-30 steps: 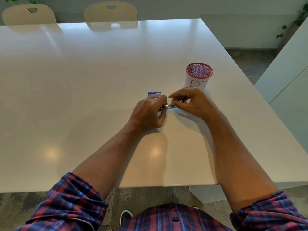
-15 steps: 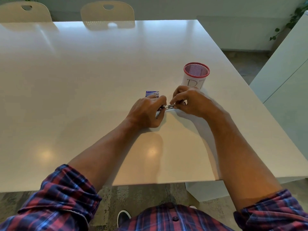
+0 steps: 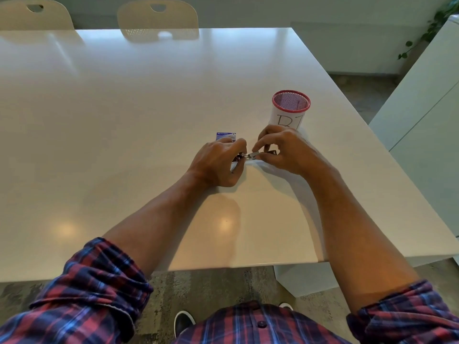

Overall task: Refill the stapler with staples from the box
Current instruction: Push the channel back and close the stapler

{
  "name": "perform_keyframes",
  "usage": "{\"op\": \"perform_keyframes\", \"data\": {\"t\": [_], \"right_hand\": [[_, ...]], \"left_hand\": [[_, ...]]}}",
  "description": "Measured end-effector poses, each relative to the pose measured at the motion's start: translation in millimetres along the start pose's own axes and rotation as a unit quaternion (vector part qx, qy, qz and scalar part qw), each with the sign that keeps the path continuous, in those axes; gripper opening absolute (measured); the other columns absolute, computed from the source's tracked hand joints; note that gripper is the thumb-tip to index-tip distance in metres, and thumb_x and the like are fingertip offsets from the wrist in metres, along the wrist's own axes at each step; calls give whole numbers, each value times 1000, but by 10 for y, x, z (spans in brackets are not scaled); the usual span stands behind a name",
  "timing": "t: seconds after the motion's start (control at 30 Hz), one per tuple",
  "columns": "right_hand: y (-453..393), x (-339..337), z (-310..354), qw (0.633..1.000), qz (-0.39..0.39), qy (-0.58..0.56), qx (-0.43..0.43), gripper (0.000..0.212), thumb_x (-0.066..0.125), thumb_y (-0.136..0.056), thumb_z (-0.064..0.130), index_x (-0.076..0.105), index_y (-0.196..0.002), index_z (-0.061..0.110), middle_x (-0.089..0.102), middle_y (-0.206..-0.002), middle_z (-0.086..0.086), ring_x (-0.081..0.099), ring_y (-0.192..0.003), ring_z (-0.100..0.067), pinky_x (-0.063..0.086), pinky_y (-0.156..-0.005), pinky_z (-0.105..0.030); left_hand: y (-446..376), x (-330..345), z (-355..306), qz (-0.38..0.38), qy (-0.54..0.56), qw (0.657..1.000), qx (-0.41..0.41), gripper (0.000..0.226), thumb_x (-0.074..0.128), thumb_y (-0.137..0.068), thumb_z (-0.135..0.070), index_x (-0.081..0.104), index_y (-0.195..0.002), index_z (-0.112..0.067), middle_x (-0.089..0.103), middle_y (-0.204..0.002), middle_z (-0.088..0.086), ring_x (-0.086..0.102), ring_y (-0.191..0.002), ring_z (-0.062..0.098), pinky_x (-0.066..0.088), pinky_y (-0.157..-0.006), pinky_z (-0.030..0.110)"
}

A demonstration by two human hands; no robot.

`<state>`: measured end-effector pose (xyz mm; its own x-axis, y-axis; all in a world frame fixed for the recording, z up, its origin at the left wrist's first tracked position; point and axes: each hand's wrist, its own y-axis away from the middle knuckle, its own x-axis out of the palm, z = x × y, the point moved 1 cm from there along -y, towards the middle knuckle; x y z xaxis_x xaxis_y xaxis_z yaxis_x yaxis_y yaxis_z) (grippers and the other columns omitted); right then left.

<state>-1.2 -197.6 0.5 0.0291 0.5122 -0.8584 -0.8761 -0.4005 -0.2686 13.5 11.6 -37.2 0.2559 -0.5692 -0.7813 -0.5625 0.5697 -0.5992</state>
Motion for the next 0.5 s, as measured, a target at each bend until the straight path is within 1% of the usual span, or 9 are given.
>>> {"op": "perform_keyframes", "data": {"t": [0.07, 0.13, 0.27, 0.4, 0.5], "right_hand": [[11, 37, -7, 999, -17, -31, 11, 17, 82, -86, 22, 80, -101, 17, 64, -101, 3, 59, -85, -9, 40, -72, -3], [13, 68, -8, 998, -28, -54, 22, 17, 83, -85, 26, 80, -100, 19, 63, -98, 3, 57, -85, -8, 42, -70, -3], [13, 122, 11, 995, -48, -72, 42, 16, 84, -83, 27, 80, -97, 20, 62, -95, 2, 55, -83, -6, 41, -69, -7], [18, 177, 32, 994, -61, -78, 51, 15, 84, -83, 26, 81, -95, 17, 62, -92, 4, 55, -85, -10, 43, -74, -17], [8, 199, 20, 993, -65, -81, 55, 15, 85, -81, 26, 81, -93, 18, 60, -89, 9, 55, -82, -8, 44, -73, -18]], "left_hand": [[6, -3, -2, -6, 2, 1000, -5, 12, 67, -83, -13, 59, -89, -7, 70, -78, 6, 63, -67, 27, 50, -57, 30], [11, -1, -10, -10, 4, 1000, -5, 13, 69, -82, -13, 59, -89, -7, 70, -77, 6, 62, -66, 26, 49, -57, 28], [16, -7, -3, -16, 5, 1000, -4, 14, 70, -81, -13, 60, -89, -6, 70, -78, 7, 63, -66, 26, 45, -60, 25], [19, -12, -8, -20, 6, 1000, -3, 14, 67, -82, -16, 60, -88, -6, 70, -78, 7, 63, -66, 26, 43, -61, 24], [21, -6, -9, -21, 7, 1000, -4, 13, 68, -82, -15, 60, -88, -6, 70, -78, 7, 62, -65, 25, 43, -60, 24]]}}
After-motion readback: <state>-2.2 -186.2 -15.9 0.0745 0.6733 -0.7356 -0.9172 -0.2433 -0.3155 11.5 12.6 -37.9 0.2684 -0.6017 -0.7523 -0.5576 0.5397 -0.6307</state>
